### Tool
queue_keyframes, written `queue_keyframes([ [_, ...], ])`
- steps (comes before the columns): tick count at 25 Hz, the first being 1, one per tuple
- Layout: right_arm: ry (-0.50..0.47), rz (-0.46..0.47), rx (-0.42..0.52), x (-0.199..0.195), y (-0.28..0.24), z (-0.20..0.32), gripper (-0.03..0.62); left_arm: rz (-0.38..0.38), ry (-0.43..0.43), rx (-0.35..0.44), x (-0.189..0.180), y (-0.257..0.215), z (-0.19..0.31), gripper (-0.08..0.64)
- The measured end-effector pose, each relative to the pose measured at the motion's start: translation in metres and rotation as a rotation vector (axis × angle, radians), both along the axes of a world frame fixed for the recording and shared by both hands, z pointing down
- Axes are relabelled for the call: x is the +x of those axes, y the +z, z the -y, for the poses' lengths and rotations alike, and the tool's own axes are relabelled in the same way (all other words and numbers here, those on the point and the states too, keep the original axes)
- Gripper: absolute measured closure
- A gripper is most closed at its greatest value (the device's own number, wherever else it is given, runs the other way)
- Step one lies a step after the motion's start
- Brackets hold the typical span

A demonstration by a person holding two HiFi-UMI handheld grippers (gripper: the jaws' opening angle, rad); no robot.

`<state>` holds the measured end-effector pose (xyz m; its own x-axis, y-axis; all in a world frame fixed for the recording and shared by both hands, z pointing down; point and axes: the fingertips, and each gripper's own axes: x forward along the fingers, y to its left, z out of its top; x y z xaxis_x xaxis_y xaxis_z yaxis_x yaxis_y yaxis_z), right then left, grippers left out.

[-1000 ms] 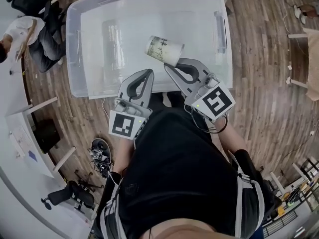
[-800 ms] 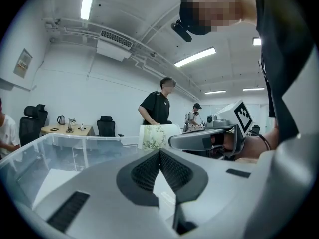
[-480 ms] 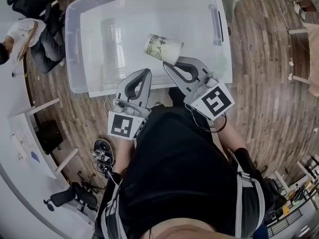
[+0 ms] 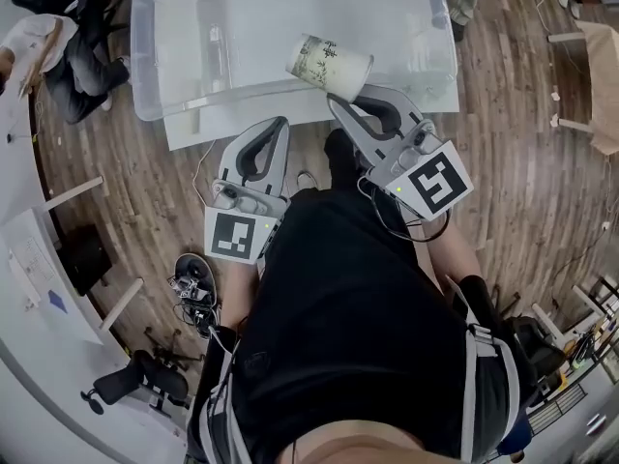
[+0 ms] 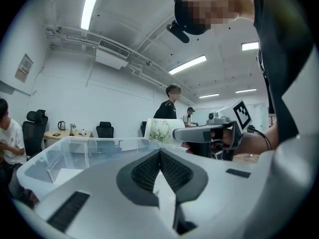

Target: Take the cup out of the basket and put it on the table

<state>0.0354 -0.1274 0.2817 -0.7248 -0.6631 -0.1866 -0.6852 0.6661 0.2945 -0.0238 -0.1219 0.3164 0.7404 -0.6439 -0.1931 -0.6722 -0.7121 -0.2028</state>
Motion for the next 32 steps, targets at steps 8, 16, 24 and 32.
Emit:
queue_keyframes([
  [8,0.064,0.010,-0.005,-0.036,0.042,-0.084,0.571,-0.002,0.071,-0.009,-0.034,0.048,-0.076,0.541],
  [16,0.016,0.028,0.034,-0.057,0.077,-0.153,0.571,0.001,0.103,-0.009,-0.051,0.080,-0.136,0.541],
  [24,0.008,0.048,0.033,-0.044,0.088,-0.181,0.571,0.012,0.117,0.008,-0.049,0.085,-0.165,0.541],
  [32,0.027,0.026,0.033,-0.013,0.099,-0.200,0.572,0.010,0.133,0.004,-0.018,0.082,-0.180,0.541],
])
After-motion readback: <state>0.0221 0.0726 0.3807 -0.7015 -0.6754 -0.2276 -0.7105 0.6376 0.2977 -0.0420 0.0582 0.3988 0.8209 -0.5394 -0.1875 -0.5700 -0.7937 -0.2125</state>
